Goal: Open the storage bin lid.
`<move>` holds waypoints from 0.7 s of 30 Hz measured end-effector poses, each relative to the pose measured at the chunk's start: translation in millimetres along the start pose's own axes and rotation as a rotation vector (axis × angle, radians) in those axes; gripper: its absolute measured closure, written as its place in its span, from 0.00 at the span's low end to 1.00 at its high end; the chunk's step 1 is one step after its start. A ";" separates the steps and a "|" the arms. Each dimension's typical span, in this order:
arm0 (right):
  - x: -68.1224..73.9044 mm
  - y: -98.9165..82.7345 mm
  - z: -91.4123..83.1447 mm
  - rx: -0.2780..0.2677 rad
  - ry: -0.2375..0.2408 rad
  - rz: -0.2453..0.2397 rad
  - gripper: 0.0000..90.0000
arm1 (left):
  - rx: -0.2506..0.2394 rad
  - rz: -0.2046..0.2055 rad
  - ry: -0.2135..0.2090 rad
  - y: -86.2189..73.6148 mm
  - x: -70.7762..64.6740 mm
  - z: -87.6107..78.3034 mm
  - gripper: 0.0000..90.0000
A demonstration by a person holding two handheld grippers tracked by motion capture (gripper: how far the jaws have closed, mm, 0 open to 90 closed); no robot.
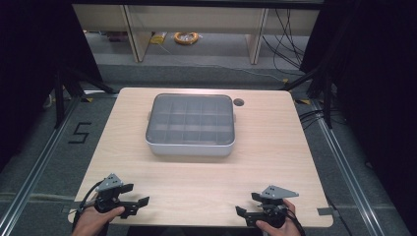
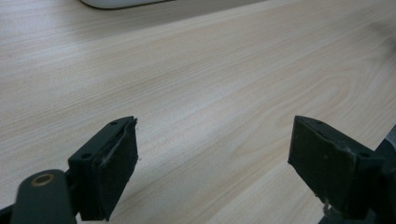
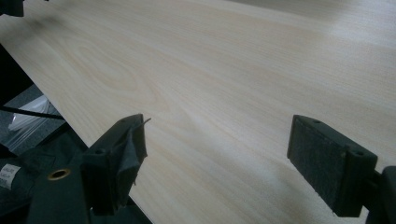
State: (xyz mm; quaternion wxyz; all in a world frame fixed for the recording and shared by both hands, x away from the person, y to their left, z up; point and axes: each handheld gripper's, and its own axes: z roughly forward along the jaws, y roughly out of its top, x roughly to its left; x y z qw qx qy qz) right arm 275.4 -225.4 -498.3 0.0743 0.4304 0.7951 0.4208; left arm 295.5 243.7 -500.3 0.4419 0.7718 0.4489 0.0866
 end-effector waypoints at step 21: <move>-19.4 9.5 -3.1 -0.112 0.076 0.146 0.25 | -0.081 -0.176 -0.071 14.0 12.7 0.7 0.17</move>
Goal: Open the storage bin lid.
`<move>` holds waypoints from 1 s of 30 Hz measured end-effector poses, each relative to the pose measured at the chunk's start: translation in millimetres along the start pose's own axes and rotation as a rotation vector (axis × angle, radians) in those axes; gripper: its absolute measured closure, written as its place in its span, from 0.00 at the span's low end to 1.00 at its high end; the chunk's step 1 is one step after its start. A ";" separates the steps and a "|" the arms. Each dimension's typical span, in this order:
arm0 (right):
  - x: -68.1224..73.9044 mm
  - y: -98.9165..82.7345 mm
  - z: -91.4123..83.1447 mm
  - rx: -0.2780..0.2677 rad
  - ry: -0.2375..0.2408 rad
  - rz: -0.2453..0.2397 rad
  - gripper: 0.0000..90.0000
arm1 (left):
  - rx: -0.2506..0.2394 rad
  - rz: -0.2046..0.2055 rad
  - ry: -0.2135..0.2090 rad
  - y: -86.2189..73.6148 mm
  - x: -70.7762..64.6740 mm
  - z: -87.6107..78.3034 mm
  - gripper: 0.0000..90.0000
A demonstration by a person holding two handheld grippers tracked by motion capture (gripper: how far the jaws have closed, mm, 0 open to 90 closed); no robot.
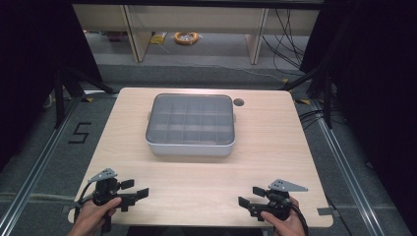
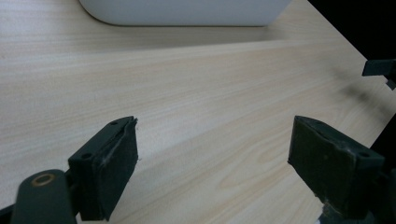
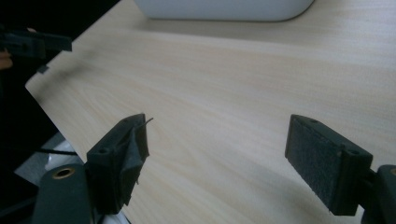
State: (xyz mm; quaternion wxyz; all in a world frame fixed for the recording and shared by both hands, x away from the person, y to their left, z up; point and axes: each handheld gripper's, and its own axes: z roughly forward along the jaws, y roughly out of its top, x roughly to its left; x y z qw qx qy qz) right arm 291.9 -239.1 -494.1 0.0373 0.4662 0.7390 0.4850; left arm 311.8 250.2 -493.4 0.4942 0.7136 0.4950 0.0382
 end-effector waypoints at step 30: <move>-21.0 40.9 31.3 -0.036 -0.007 -0.019 0.26 | -0.075 -0.067 0.008 52.5 9.6 27.5 0.19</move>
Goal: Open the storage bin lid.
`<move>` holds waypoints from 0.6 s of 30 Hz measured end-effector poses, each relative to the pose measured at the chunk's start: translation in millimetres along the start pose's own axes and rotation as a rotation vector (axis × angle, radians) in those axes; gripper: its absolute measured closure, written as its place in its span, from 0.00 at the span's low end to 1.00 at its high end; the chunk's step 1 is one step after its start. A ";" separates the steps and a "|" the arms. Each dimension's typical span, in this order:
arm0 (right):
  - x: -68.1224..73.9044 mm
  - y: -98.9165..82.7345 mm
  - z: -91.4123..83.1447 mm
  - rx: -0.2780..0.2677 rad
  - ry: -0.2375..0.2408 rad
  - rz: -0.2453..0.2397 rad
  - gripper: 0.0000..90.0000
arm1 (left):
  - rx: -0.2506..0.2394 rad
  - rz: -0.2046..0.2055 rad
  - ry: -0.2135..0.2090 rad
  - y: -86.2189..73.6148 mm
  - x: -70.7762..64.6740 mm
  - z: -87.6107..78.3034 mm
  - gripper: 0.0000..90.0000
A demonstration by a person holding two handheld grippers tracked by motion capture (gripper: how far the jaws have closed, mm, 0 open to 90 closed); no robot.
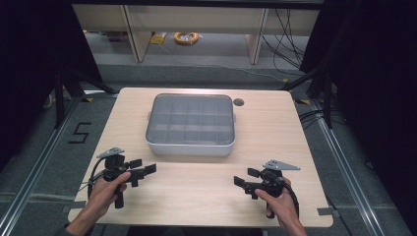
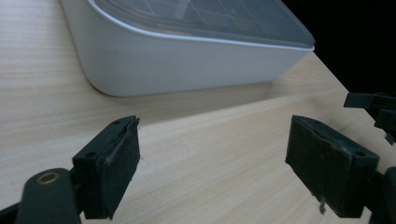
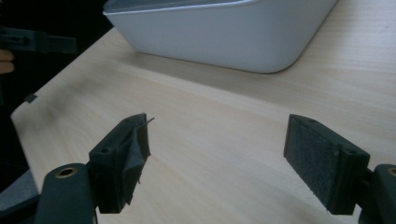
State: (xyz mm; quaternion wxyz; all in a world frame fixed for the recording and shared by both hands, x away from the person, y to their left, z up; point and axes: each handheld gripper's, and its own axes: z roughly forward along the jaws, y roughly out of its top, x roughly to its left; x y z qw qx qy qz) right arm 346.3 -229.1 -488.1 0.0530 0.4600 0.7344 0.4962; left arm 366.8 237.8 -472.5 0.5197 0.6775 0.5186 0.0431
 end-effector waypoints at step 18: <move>-17.5 31.3 16.1 -0.030 -0.014 0.007 0.26 | -0.005 -0.001 0.027 21.3 6.2 8.7 0.20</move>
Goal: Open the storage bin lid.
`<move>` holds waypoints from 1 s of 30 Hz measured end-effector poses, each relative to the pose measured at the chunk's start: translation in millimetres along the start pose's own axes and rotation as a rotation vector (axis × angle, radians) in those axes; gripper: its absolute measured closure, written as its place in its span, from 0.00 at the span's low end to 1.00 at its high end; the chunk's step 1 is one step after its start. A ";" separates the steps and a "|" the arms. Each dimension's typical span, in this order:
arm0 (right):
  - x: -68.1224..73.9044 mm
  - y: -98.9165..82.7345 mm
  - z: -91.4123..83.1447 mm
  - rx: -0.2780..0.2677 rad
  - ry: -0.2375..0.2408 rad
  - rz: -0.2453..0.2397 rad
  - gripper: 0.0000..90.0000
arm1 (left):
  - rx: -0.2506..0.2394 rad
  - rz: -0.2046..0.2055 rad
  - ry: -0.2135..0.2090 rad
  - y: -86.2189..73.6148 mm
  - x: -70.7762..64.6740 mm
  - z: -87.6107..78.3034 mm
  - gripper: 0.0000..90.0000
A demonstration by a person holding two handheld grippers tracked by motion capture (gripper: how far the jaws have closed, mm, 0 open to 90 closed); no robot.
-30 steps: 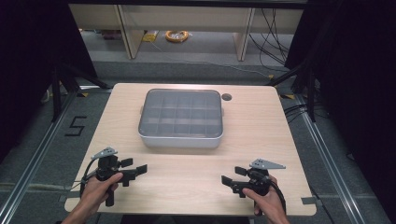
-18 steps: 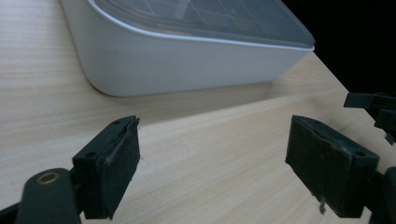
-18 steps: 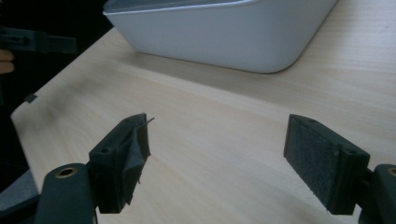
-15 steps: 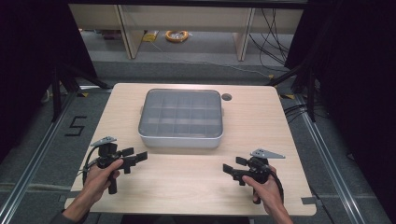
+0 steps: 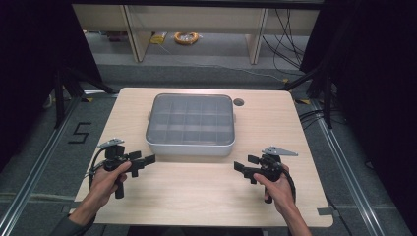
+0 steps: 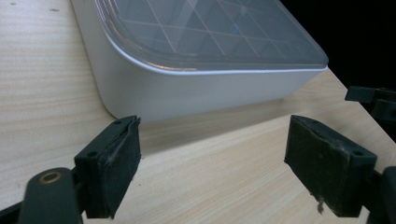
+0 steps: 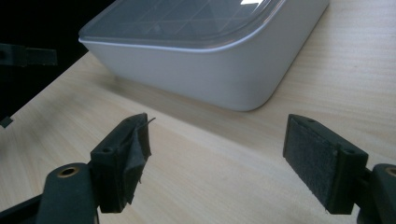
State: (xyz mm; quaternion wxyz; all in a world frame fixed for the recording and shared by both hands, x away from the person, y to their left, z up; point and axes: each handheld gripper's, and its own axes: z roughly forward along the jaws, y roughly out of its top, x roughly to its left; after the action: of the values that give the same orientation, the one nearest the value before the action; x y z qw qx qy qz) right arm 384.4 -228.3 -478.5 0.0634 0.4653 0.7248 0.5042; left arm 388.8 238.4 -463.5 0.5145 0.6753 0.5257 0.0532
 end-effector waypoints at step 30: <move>-25.6 62.1 34.6 -0.055 0.009 0.053 0.23 | -0.008 -0.015 0.042 48.1 19.8 24.3 0.20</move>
State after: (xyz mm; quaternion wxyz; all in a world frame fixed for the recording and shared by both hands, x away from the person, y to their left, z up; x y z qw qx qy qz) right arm 456.0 -220.3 -455.8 0.0595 0.4801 0.6984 0.5275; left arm 444.0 241.9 -448.0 0.5064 0.6680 0.5413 0.0656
